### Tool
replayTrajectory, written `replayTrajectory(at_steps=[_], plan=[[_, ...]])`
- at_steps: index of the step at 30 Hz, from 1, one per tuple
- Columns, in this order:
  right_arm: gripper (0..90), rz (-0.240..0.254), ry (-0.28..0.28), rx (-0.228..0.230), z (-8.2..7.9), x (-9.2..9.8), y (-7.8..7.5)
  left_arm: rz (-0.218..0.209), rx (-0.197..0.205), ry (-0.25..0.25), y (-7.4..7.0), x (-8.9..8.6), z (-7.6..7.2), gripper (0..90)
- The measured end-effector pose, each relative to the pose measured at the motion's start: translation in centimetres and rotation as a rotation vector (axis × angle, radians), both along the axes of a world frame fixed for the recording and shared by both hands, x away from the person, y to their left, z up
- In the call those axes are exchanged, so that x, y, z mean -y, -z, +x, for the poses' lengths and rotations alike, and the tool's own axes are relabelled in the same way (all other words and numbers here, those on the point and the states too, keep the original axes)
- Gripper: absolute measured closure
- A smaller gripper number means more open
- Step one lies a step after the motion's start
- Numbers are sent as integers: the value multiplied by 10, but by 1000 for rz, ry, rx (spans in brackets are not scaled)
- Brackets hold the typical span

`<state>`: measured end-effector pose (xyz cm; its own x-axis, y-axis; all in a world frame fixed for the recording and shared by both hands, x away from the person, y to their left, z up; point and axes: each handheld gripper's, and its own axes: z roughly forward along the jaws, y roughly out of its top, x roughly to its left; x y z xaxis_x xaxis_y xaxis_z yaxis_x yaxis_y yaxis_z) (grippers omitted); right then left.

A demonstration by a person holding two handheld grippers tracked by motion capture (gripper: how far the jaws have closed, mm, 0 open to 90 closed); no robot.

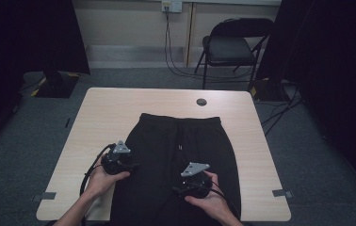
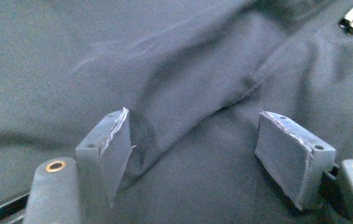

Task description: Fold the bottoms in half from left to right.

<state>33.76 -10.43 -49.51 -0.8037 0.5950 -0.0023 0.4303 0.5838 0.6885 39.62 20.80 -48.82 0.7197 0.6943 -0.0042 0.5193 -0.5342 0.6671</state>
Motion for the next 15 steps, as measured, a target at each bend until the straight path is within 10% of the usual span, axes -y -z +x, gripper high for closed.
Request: replayTrajectory(at_steps=[15], plan=[[277,1,43,5,3,66,0,-26,-69,91,-2,39,-34,339]])
